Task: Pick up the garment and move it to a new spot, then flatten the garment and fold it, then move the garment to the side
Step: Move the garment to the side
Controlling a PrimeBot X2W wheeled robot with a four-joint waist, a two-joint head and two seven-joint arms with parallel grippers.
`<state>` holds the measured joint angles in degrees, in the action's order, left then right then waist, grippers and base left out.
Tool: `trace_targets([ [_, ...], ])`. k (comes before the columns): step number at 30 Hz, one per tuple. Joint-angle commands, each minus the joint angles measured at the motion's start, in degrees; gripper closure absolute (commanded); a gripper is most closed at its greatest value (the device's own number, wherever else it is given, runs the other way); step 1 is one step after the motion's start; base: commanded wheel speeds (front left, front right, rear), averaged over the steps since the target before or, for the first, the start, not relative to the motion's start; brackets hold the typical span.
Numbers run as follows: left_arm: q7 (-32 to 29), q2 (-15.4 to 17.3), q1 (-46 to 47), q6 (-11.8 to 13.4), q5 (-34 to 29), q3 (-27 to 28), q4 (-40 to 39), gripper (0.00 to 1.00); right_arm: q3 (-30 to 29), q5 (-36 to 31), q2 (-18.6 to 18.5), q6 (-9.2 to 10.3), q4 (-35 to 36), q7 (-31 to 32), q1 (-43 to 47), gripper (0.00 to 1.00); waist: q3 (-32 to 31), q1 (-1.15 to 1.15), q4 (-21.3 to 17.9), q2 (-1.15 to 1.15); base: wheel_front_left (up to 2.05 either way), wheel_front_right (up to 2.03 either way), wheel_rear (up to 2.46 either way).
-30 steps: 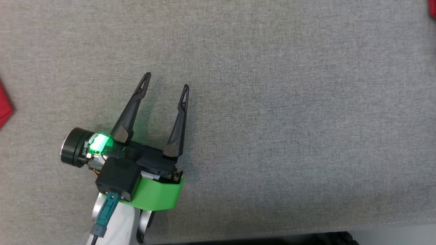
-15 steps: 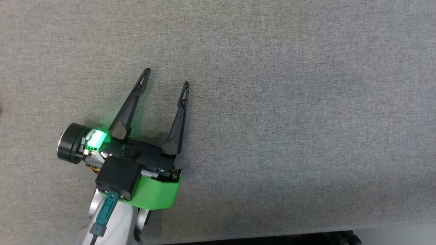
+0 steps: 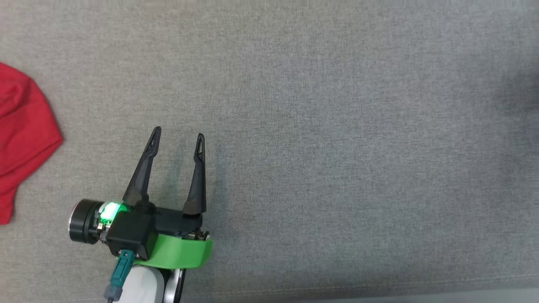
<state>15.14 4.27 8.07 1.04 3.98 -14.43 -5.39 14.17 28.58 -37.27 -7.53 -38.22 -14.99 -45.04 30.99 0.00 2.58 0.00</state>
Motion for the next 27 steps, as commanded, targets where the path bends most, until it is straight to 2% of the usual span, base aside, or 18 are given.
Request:
trace_targets([
  [1,0.0,-0.3,-1.5,0.4,0.5,0.6,0.5,0.00,-0.1,-0.7,1.5,0.08,1.3,-0.2,2.2,0.00,-9.0,0.00,0.5,0.00,0.00,0.00,0.00],
  [11,0.0,-1.1,-8.9,0.6,2.0,4.5,3.0,0.00,-2.2,-7.4,15.4,0.08,12.9,-0.2,17.6,0.00,-22.7,0.00,-1.2,0.00,0.00,0.00,0.00],
  [19,0.0,-1.3,-15.3,2.1,2.5,6.4,4.3,0.00,-5.5,-12.9,25.5,0.08,21.6,-0.2,31.2,0.00,-30.8,0.00,-3.0,0.00,0.00,0.00,0.00],
  [25,0.0,-1.3,-17.8,3.1,3.5,7.0,3.4,0.00,-5.5,-16.2,29.1,0.08,26.7,-0.2,37.8,0.00,-32.5,0.00,-4.1,0.00,0.00,0.00,0.00],
  [27,0.0,-1.3,-18.5,2.5,3.3,6.5,3.7,0.00,-6.1,-17.0,29.6,0.08,28.1,-0.2,39.9,0.00,-33.0,0.00,-3.9,0.00,0.00,0.00,0.00],
])
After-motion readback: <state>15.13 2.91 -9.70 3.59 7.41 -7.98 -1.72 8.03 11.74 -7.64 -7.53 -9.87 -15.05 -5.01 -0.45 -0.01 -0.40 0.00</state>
